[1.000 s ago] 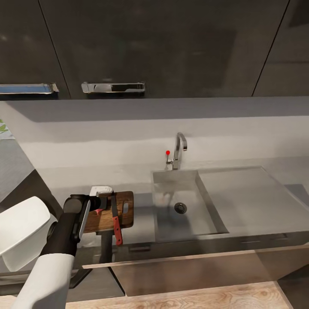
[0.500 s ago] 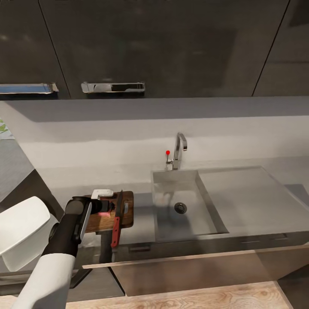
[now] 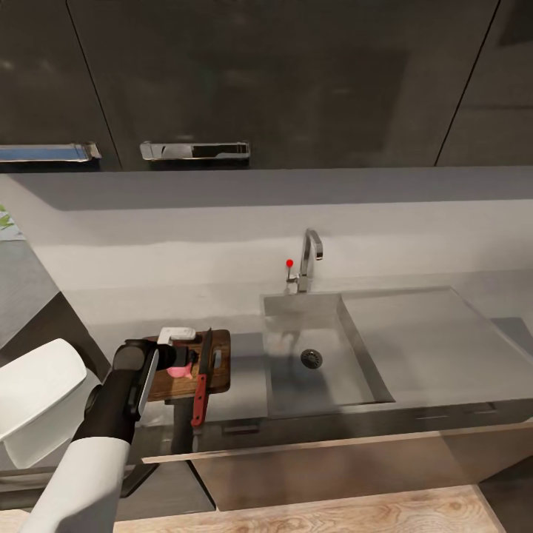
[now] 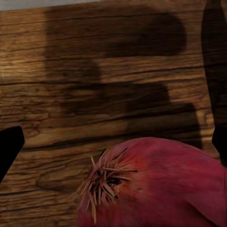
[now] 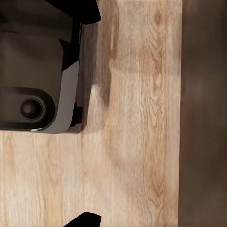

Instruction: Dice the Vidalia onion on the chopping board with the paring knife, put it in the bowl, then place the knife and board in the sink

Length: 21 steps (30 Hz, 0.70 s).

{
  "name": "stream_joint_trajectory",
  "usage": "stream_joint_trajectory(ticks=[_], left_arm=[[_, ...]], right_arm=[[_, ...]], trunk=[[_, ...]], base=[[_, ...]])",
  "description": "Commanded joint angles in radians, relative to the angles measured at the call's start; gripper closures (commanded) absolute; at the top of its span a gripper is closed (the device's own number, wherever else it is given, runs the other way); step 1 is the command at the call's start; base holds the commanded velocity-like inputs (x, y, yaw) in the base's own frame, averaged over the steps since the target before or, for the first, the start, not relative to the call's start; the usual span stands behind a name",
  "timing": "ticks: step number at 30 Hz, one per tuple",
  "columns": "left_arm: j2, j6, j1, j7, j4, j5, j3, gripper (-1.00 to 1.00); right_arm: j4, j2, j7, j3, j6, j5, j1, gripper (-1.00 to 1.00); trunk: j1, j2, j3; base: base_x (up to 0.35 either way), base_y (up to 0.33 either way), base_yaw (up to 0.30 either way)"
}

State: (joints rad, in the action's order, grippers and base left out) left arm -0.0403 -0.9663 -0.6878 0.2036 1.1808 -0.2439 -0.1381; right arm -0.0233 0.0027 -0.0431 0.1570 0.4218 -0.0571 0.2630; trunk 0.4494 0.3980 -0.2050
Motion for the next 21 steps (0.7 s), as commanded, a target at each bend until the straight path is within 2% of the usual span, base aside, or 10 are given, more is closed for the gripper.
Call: stream_joint_trajectory(ticks=[1, 16, 21], left_arm=[[-0.001, -0.003, -0.001, 0.01, 0.003, -0.011, -0.003, -1.0], [-0.001, -0.003, -0.001, 0.01, 0.015, -0.011, -0.008, -1.0], [-0.001, -0.006, -0.001, 0.009, 0.092, -0.011, -0.011, -1.0]], right_arm=[[0.001, 0.0, -0.004, 0.009, 0.003, -0.006, 0.001, -1.0], [0.001, 0.0, -0.004, 0.009, 0.003, -0.006, 0.001, -1.0], [0.001, 0.0, -0.004, 0.009, 0.003, -0.006, 0.001, -1.0]], trunk=[[0.001, 0.002, -0.002], [0.001, 0.002, -0.002], [0.001, 0.002, -0.002]], base=[[0.0, 0.0, 0.0], [0.0, 0.0, 0.0], [0.0, 0.0, 0.0]])
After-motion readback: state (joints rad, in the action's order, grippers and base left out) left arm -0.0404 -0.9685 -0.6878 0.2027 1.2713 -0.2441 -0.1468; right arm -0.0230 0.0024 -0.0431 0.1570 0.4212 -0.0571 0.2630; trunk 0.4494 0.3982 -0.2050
